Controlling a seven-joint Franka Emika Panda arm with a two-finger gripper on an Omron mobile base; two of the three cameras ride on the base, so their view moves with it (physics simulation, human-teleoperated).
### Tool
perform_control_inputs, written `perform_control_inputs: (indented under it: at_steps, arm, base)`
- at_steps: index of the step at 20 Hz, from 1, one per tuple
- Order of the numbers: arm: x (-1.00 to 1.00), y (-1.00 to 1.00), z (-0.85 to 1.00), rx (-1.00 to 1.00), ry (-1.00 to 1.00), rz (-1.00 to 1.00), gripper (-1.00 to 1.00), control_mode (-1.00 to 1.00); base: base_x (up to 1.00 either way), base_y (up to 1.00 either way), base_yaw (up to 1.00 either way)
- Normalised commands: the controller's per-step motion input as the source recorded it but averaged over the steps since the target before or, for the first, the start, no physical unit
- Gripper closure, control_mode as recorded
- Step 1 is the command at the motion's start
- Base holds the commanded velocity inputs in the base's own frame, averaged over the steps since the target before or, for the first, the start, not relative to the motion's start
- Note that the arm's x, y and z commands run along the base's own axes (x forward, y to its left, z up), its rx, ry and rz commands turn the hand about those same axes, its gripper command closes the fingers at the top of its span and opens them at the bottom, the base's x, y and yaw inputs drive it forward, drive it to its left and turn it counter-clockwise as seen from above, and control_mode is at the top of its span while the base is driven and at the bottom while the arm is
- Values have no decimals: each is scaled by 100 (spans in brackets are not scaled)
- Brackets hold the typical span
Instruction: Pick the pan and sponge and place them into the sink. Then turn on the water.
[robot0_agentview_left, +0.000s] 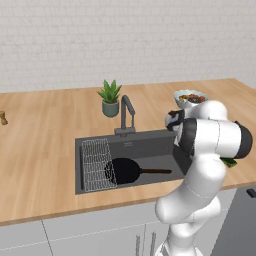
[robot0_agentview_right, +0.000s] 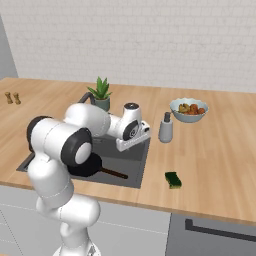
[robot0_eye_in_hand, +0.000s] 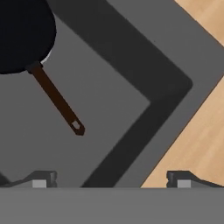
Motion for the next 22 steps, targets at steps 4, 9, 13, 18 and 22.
perform_control_inputs:
  at_steps: [4, 9, 13, 18, 22]
  arm:
    - [-13, -48, 0, -5, 5, -9, -100, -100]
    - [-24, -59, 0, -2, 3, -9, -100, -100]
    - [-33, -73, 0, 0, 4, -5, -100, -100]
    - [-34, -62, 0, 0, 3, -5, -100, -100]
    - [-41, -35, 0, 0, 0, -3, -100, -100]
  base:
    - [0, 0, 0]
    - [0, 0, 0]
    - [0, 0, 0]
    - [0, 0, 0]
    - [0, 0, 0]
